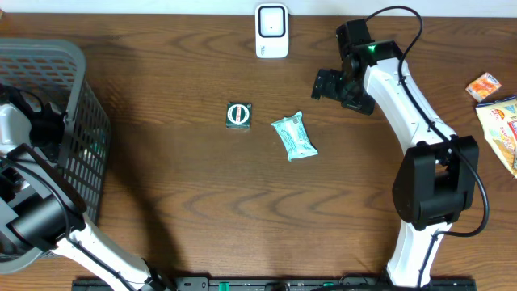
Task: Scan the item barcode
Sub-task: 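Reach into the grey basket and grasp a small Kleenex pack with the left gripper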
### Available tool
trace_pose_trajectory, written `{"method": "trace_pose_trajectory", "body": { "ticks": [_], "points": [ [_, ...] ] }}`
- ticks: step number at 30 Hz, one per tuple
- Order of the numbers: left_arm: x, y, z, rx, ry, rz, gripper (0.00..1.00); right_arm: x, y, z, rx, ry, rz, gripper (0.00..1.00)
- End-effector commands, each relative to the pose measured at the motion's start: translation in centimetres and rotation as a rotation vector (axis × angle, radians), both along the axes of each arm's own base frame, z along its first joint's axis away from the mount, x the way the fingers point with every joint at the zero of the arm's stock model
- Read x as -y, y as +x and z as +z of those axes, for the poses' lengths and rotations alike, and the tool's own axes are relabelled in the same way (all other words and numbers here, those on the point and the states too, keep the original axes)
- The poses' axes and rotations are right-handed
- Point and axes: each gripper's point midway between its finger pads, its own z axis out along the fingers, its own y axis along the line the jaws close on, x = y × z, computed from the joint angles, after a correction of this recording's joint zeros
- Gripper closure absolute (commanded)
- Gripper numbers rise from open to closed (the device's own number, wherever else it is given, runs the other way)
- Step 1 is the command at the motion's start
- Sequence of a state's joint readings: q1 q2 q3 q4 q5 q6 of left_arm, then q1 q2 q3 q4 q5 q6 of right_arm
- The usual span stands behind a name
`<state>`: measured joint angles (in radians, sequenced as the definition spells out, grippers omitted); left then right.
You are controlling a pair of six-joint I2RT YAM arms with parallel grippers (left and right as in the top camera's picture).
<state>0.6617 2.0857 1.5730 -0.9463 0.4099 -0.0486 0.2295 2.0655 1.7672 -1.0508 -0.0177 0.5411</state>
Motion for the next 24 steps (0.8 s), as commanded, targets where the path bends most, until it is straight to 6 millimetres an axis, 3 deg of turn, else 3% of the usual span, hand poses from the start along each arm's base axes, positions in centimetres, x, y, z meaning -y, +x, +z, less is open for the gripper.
{"method": "trace_pose_trajectory", "body": {
  "ticks": [1, 2, 8, 13, 18, 20, 24],
  "points": [
    [-0.9, -0.4, 1.0, -0.015, -0.001, 0.058, 0.93, 0.0, 0.3, 0.9, 0.025, -0.007, -0.01, 0.01],
    [-1.4, -0.4, 2.0, -0.005, 0.005, 0.084, 0.93, 0.0, 0.3, 0.9, 0.025, -0.007, -0.01, 0.01],
    [-4.4, -1.7, 12.7, 0.174, 0.129, 0.258, 0.93, 0.0, 0.3, 0.9, 0.025, -0.006, -0.01, 0.01],
    [-4.4, -3.7, 21.7, 0.367, 0.255, 0.357, 0.93, 0.0, 0.3, 0.9, 0.025, -0.007, -0.01, 0.01],
    [-1.2, -5.6, 29.3, 0.556, 0.314, 0.406, 0.93, 0.0, 0.3, 0.9, 0.025, -0.007, -0.01, 0.01],
    [1.8, -5.8, 31.9, 0.645, 0.302, 0.346, 0.93, 0.0, 0.3, 0.9, 0.025, -0.007, -0.01, 0.01],
    [7.9, -4.7, 34.5, 0.76, 0.229, 0.171, 0.93, 0.0, 0.3, 0.9, 0.025, -0.007, -0.01, 0.01]
  ]
}}
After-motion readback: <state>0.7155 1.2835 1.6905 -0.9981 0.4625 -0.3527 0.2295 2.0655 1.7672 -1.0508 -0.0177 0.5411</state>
